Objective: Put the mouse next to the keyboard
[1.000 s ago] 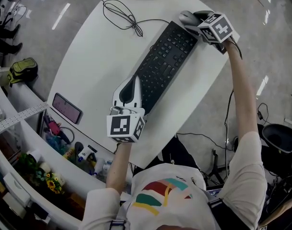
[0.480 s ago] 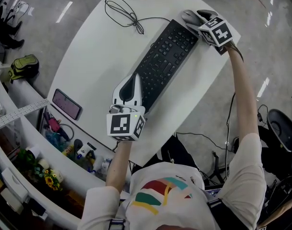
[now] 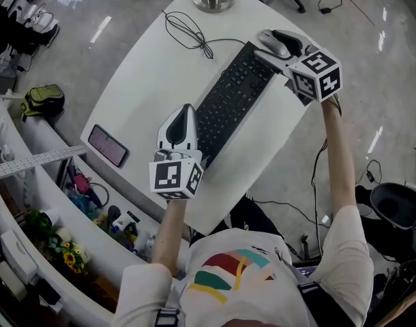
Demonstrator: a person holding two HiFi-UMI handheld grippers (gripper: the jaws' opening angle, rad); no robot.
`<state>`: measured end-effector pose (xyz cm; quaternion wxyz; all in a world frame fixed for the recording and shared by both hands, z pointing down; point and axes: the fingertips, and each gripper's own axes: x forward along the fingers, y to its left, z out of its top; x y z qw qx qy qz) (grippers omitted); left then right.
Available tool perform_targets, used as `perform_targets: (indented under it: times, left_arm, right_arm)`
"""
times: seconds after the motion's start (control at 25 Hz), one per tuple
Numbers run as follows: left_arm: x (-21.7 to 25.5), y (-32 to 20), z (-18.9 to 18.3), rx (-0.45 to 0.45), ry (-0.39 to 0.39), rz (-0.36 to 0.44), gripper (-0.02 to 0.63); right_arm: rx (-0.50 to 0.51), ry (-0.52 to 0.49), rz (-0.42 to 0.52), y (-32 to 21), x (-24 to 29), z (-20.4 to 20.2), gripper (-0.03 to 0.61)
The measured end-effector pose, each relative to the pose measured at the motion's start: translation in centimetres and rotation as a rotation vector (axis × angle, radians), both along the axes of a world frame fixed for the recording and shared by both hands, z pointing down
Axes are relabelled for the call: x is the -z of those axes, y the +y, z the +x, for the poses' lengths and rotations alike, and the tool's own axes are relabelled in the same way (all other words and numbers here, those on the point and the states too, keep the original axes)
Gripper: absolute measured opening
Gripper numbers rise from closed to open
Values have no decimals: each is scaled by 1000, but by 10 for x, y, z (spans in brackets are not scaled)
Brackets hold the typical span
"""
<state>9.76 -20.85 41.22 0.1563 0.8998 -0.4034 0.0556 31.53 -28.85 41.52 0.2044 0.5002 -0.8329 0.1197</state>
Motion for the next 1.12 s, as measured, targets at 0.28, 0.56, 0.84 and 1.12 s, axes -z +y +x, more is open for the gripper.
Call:
perform_targets:
  times: [0.28,0.56,0.84,1.12]
  left_arm:
    - [76,13,-39,50,72,120,43]
    - [123,33,-93,92,144,197,43]
    - [169,67,-142,132,188,267,43]
    - [171,91,-150,104,143,288,43]
  right_arm:
    - [29,-368,80,80,89,-135,304]
    - [105,-267,225,139,149,-230,255]
    - [72,-423,203,187,161,-287,25]
    - [76,-485,115,203,137,-317,25]
